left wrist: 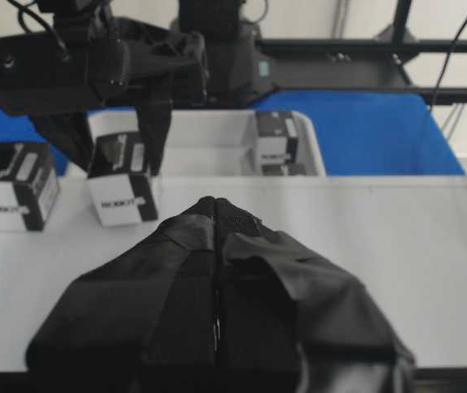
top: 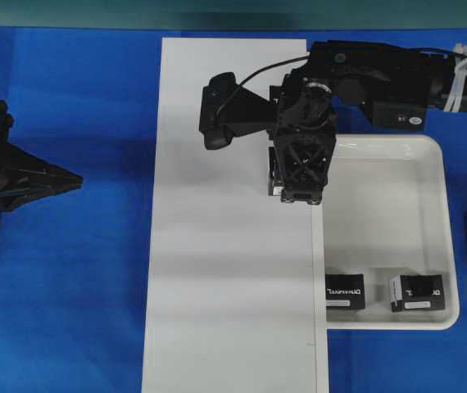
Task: Place the box from the white plastic tray onto the white base.
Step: 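Lower the box onto the white base and open the right gripper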
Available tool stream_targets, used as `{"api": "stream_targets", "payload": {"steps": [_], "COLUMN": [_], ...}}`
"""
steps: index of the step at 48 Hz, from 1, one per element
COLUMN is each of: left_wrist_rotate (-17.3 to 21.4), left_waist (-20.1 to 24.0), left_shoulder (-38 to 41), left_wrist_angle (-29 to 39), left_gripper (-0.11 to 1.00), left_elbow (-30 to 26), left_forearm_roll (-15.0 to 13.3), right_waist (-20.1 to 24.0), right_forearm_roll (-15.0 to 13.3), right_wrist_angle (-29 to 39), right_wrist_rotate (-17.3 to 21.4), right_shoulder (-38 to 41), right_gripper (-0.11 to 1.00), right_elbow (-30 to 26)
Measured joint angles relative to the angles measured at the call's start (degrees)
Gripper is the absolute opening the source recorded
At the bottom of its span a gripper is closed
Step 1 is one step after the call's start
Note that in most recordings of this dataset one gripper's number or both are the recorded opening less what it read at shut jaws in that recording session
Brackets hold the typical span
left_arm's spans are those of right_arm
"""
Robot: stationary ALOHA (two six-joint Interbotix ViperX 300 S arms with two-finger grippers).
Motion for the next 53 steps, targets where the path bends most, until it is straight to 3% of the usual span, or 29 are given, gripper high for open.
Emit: {"api": "stream_targets", "payload": {"steps": [53], "left_wrist_rotate": [0.1], "left_waist": [0.0], "left_shoulder": [0.2], "left_wrist_angle": [0.0], "left_gripper": [-0.07], "left_elbow": [0.0], "left_forearm_roll": [0.0], "right_waist": [0.3], "right_forearm_roll": [-0.1], "right_wrist_angle": [-3.3], "right_wrist_rotate": [0.4], "right_shoulder": [0.0], "right_gripper": [0.58], "right_elbow": [2.6]}}
